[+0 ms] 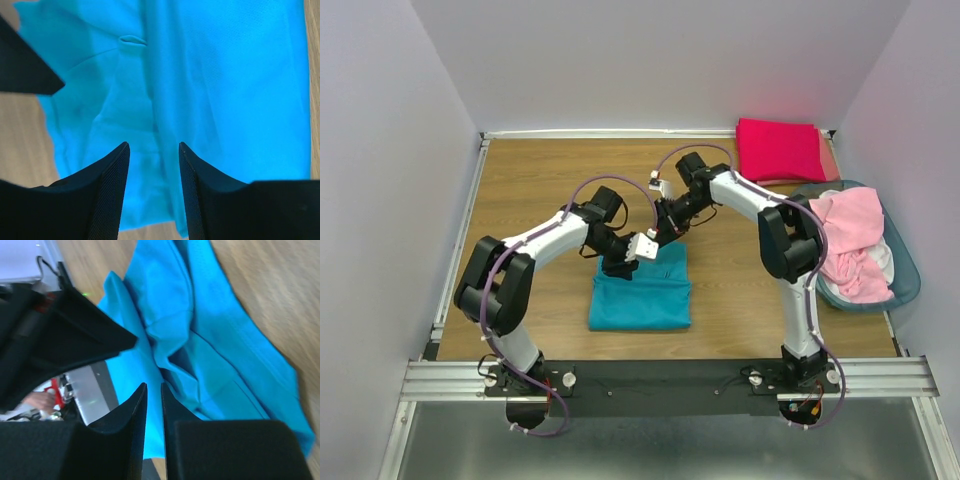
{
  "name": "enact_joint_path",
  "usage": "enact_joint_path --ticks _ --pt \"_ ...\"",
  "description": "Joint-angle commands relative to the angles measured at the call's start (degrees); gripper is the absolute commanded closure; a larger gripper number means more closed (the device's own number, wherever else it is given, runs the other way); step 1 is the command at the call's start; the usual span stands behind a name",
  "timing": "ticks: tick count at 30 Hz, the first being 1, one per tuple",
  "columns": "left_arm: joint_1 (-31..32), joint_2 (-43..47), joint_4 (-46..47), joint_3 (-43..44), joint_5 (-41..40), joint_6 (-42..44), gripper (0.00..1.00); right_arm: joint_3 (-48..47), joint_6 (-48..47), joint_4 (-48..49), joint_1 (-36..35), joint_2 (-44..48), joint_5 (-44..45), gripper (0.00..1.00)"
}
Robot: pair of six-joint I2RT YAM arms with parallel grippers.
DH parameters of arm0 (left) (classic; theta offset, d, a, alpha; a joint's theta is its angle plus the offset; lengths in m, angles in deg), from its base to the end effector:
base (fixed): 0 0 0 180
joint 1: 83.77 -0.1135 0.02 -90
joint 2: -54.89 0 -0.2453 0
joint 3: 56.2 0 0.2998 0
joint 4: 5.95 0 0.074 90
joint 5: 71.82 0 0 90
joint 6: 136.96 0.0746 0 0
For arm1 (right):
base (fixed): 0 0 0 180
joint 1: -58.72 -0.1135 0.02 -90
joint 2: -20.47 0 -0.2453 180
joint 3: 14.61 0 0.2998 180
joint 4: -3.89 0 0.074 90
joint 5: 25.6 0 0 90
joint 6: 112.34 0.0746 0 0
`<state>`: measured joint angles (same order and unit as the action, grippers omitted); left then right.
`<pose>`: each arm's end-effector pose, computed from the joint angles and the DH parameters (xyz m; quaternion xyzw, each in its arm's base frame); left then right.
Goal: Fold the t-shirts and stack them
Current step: Fold the long partially folded tshirt into a neat square
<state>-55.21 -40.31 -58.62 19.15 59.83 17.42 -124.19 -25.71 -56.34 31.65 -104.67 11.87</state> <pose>0.2953 -0.2172 0.1322 0.7070 0.5971 -0.2907 0.2432 0.3999 0.2708 0.1179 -0.2864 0.8443 0.4525 0.0184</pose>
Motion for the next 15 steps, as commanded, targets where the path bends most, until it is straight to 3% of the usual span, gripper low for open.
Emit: enact_joint_path --ticks 1,9,15 --pt "1.41 -2.09 2.01 -1.23 3.09 -0.84 0.48 0.65 3.20 2.81 -0.79 -1.33 -5.30 0.77" --pt "2.82 -4.82 2.36 -1.76 3.35 -1.54 0.48 3.82 5.22 4.83 -2.37 -4.05 -7.41 0.76" --pt "3.70 -5.61 3.24 -2.64 3.09 -2.68 0.59 3.73 5.05 6.41 -2.81 -7.92 -6.44 0.76"
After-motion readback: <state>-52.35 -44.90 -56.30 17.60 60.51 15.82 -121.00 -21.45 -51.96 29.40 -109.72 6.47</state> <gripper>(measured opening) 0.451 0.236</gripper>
